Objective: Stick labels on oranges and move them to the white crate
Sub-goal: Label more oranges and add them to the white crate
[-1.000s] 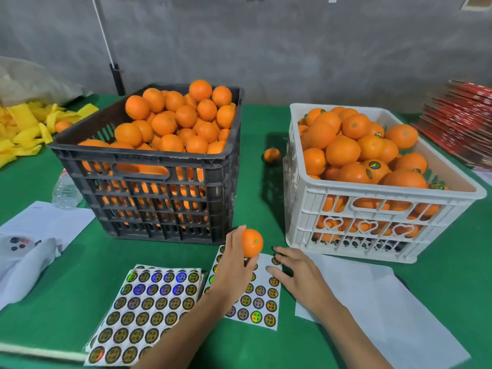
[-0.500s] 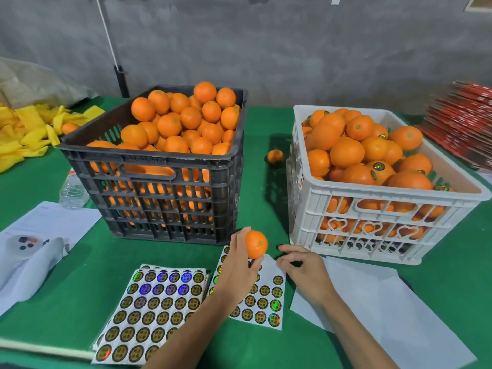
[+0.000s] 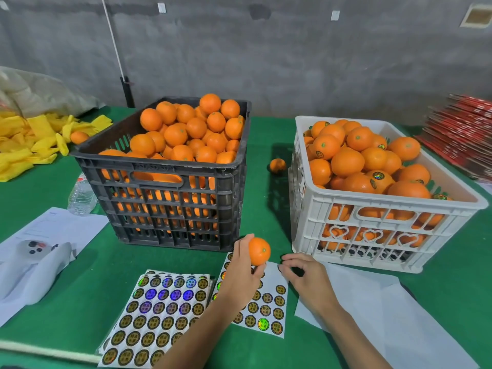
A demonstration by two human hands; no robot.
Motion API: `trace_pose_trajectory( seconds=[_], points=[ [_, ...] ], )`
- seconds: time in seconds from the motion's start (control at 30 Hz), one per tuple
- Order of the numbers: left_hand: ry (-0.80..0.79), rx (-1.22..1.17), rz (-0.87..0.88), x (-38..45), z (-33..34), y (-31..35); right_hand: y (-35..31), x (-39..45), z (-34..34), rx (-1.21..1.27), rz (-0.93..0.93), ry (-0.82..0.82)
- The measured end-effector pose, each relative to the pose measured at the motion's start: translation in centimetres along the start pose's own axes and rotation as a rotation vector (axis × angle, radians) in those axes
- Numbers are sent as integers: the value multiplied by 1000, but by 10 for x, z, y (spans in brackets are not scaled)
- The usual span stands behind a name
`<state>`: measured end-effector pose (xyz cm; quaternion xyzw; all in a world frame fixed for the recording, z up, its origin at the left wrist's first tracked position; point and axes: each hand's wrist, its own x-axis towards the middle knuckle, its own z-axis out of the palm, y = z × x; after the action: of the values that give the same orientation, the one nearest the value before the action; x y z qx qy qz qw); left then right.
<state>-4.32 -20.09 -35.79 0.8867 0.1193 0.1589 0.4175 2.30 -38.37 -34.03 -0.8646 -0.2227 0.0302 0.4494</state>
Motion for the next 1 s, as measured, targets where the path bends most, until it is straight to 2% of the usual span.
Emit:
trace_pose_trajectory(
  seconds=[0.23,0.63,0.87,1.0],
  points=[
    [1,-21,-2,-1,-1,0,2,-1,1,-202,-137,-14],
    [-3,-15,-8,0,-3,3,1,-2,-1,-309,-250,-46],
    [-9,-31,-19,-1,-3,4,4,1,3,-109,-97,4],
    [-16,-30,-19,-1,-4,4,4,2,3,-83,-71,-11]
  ],
)
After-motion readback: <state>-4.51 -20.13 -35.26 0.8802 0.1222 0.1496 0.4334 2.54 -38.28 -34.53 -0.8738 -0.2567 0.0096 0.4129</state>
